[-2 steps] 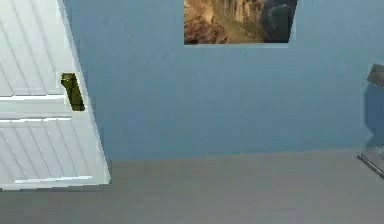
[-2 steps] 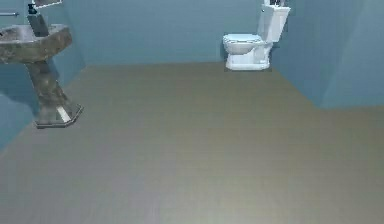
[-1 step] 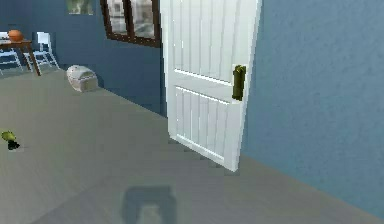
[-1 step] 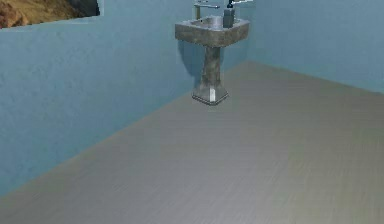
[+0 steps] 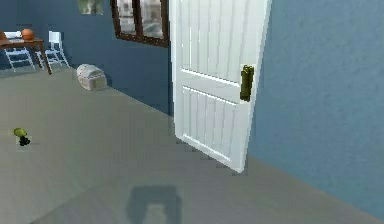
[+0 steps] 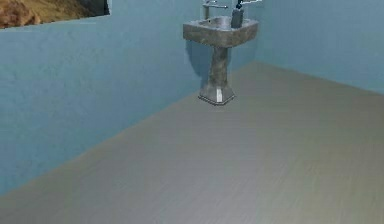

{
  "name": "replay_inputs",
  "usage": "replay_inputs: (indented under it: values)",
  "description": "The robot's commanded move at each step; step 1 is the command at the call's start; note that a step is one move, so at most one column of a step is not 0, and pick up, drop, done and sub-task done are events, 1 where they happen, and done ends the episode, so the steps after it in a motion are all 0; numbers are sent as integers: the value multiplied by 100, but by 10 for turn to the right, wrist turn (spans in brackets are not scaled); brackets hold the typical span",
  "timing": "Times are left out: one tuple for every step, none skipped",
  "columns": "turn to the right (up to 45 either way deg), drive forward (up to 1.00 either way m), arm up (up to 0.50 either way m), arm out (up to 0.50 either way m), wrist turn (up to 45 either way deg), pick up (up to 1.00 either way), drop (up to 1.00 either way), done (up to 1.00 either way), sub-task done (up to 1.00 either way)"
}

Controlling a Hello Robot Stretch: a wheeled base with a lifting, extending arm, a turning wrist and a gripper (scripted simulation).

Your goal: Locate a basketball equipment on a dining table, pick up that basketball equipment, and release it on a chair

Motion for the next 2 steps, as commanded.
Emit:
replay_inputs:
  values:
    - [0, 50, 0, 0, 0, 0, 0, 0, 0]
    - [-360, 0, 0, 0, 0, 0, 0, 0, 0]
